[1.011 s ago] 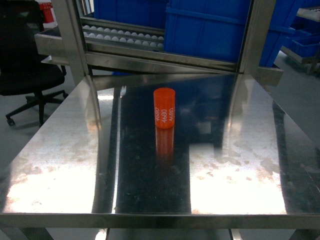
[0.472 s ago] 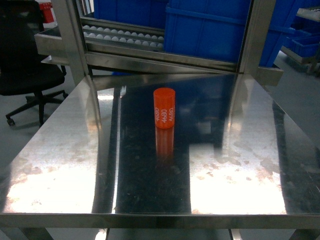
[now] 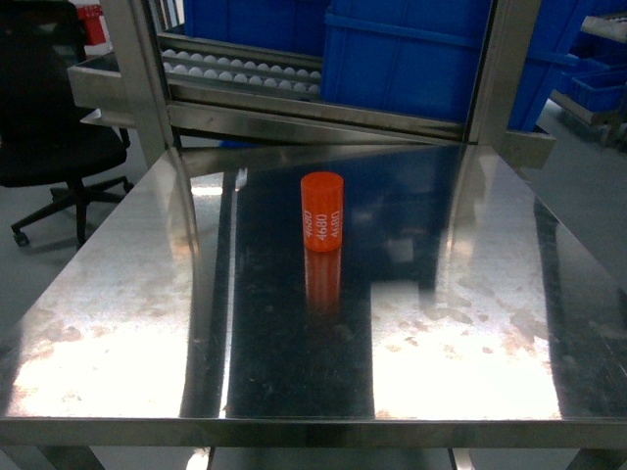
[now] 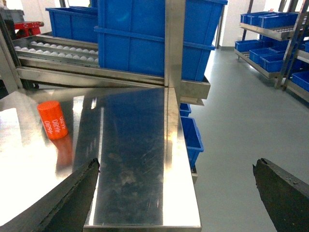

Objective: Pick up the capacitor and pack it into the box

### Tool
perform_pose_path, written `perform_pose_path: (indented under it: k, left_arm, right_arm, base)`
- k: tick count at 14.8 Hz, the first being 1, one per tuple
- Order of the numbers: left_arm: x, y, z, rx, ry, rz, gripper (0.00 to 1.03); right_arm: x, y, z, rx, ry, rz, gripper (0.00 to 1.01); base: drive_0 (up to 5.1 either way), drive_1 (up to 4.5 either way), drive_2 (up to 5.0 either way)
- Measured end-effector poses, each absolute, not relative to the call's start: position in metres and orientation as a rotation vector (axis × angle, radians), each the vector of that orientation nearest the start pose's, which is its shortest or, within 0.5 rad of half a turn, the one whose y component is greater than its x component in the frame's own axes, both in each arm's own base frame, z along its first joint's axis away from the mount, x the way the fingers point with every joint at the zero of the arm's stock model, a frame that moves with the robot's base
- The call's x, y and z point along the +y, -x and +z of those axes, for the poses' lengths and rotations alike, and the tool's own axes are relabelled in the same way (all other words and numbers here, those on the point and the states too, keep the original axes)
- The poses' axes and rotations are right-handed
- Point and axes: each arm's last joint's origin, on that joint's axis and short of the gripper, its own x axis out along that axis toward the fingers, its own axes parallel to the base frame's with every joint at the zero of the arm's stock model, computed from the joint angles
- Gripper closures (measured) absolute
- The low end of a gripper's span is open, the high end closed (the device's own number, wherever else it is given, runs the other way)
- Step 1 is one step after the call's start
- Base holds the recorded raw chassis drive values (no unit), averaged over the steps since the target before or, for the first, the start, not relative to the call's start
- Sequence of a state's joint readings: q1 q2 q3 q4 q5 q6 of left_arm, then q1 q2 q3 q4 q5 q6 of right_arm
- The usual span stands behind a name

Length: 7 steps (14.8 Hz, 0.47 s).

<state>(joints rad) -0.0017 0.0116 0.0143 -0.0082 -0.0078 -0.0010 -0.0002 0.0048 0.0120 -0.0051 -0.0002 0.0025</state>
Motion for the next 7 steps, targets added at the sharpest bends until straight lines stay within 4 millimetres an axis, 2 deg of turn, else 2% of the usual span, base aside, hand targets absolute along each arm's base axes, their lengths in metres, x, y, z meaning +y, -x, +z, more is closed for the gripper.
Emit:
perform_pose_path:
  k: [1,3,5,6,7]
  left_arm:
    - [-0.003,-0.101,0.165,0.043,0.005,0.083,0.05]
    - [-0.004,-0.121,0.174,0.017,0.016,0.087,0.05]
    - [-0.015,-0.163,0.212,-0.087,-0.003,-0.045,0.05]
    - [-0.022,-0.196,0.227,-0.109,-0.029,-0.118,0.05]
    - [-0.028,-0.228,0.228,-0.052,-0.058,-0.192,0.05]
  right_arm:
    - [0.0,-0.097,0.167,-0.001,-0.003,-0.001,0.03]
    - [0.0,-0.097,0.167,-0.002,-0.002,-0.001,0.03]
    - [0.0,-0.097,0.167,-0.002,-0.002,0.0,0.03]
    - [0.0,-0.097,0.167,-0.002,-0.003,0.0,0.03]
    - [0.0,-0.097,0.167,-0.002,-0.002,0.0,0.03]
  base:
    - [0.0,0.0,0.0]
    - [0.0,0.0,0.0]
    - [0.0,0.0,0.0]
    - [0.0,0.0,0.0]
    - [0.0,0.0,0.0]
